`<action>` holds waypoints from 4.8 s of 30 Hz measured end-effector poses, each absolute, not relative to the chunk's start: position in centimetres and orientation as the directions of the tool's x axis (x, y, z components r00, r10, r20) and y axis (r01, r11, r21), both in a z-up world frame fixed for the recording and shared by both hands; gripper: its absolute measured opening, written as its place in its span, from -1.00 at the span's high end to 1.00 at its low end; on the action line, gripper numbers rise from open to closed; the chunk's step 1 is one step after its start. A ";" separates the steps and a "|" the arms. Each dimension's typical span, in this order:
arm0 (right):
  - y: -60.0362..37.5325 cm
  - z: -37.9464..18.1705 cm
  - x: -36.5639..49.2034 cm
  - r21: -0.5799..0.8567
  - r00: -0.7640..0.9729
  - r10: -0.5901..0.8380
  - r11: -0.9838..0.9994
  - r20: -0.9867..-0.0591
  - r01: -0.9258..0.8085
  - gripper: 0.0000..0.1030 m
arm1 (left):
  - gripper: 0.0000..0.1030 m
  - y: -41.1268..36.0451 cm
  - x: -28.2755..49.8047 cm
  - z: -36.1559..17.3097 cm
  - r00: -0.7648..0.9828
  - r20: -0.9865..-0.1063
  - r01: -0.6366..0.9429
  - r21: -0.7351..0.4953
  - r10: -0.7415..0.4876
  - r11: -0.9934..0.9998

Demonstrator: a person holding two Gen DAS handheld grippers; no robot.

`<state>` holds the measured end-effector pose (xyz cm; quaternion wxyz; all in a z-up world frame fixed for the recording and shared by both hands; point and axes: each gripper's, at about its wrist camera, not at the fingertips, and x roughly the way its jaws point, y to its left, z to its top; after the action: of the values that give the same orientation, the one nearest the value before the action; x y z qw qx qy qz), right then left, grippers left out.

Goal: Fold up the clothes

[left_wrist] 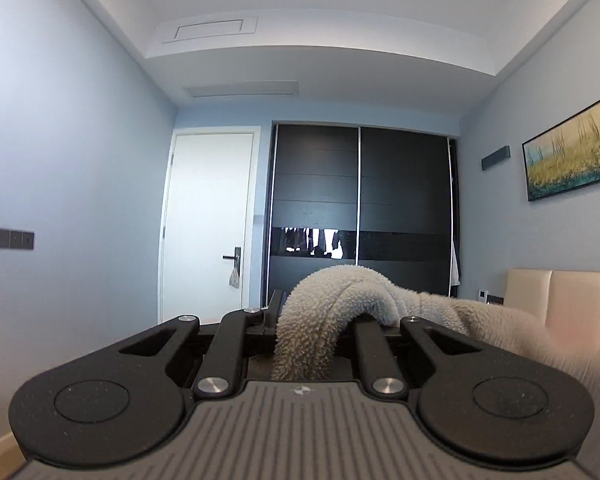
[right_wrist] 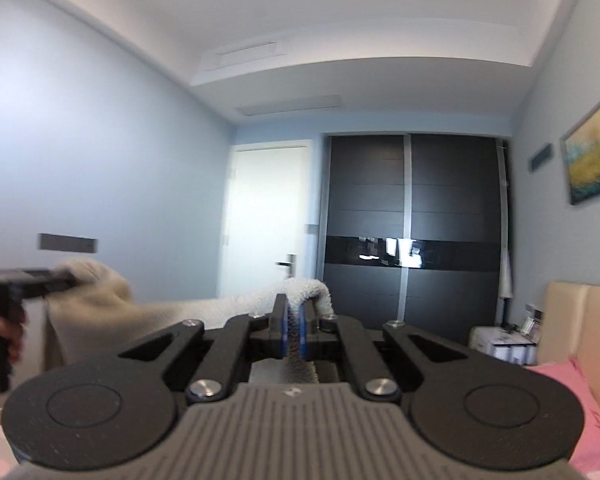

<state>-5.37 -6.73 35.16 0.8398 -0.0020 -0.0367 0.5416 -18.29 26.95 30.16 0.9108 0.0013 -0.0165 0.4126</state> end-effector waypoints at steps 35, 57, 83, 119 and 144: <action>-6.1 10.1 8.7 -0.301 0.791 0.409 0.765 -0.455 -0.569 0.07 | -0.49 26.8 -6.3 5.4 0.738 -0.636 -0.328 -0.048 0.224 0.943; 10.3 6.5 -9.2 -0.620 0.310 0.774 -0.133 -0.553 -0.773 -0.29 | -0.49 35.8 -17.1 3.7 0.547 -0.737 -0.568 0.023 0.397 0.823; 23.0 5.0 0.8 -0.805 0.537 0.700 -0.092 -0.471 -0.587 0.80 | -0.47 42.2 -18.2 -1.7 0.462 -0.815 -0.623 -0.017 0.351 0.782; 5.6 5.6 17.4 -0.418 0.564 0.352 0.412 -0.747 -0.810 -0.38 | -0.49 42.2 -17.7 -1.5 0.520 -0.784 -0.642 -0.097 0.340 0.760; 6.6 -4.1 21.2 -0.418 0.413 0.320 0.055 -0.852 -0.907 0.75 | 0.86 44.8 -14.6 -4.0 0.374 -0.786 -0.789 0.010 0.492 0.615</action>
<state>21.18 6.58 -4.08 0.6674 -0.5110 0.2868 0.4596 -14.55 44.78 -4.01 0.8072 -0.1876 0.3947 0.3967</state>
